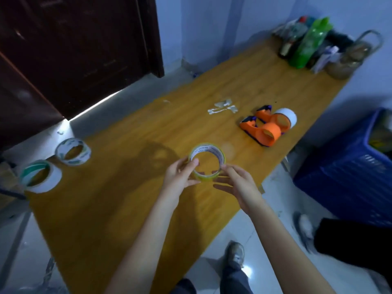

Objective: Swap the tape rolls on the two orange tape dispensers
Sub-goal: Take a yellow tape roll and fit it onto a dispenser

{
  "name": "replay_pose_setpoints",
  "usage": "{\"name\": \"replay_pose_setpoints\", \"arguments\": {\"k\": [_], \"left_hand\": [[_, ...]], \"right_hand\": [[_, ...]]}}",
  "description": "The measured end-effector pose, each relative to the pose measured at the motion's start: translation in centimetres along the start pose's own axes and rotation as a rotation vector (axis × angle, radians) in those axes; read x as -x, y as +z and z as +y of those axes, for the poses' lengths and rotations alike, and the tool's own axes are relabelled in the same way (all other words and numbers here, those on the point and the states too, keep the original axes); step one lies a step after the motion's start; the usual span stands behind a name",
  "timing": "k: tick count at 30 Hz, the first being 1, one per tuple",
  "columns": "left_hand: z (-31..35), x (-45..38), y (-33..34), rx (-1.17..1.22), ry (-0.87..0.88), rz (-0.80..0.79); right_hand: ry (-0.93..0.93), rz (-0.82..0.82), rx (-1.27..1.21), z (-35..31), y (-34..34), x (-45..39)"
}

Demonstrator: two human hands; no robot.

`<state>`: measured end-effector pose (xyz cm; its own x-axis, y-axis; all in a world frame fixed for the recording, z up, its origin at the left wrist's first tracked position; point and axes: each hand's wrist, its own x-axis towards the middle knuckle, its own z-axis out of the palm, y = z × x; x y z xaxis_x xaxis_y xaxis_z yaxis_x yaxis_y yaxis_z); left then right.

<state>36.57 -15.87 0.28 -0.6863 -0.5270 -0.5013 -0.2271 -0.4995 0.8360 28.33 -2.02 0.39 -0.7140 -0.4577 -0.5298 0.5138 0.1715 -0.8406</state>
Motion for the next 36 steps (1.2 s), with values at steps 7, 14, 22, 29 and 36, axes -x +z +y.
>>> {"name": "replay_pose_setpoints", "arguments": {"k": [7,14,22,29,36], "left_hand": [[-2.2,-1.4,12.2,-0.006,-0.035,-0.020],[-3.5,-2.8,21.2,0.025,-0.037,-0.006],[-3.5,-6.1,24.6,0.021,-0.075,0.029],[-3.0,-10.8,25.4,0.068,-0.072,0.007],[-2.1,-14.3,26.6,0.100,-0.168,0.114]], "right_hand": [[-0.019,0.051,-0.079,-2.5,-11.7,-1.5],[-0.050,0.050,0.016,-5.6,-20.2,-4.2],[-0.002,0.028,0.054,-7.4,-23.4,-8.8],[0.019,0.043,0.104,-10.2,-23.3,-14.0],[0.044,0.018,0.203,-12.5,-23.8,-17.5]]}}
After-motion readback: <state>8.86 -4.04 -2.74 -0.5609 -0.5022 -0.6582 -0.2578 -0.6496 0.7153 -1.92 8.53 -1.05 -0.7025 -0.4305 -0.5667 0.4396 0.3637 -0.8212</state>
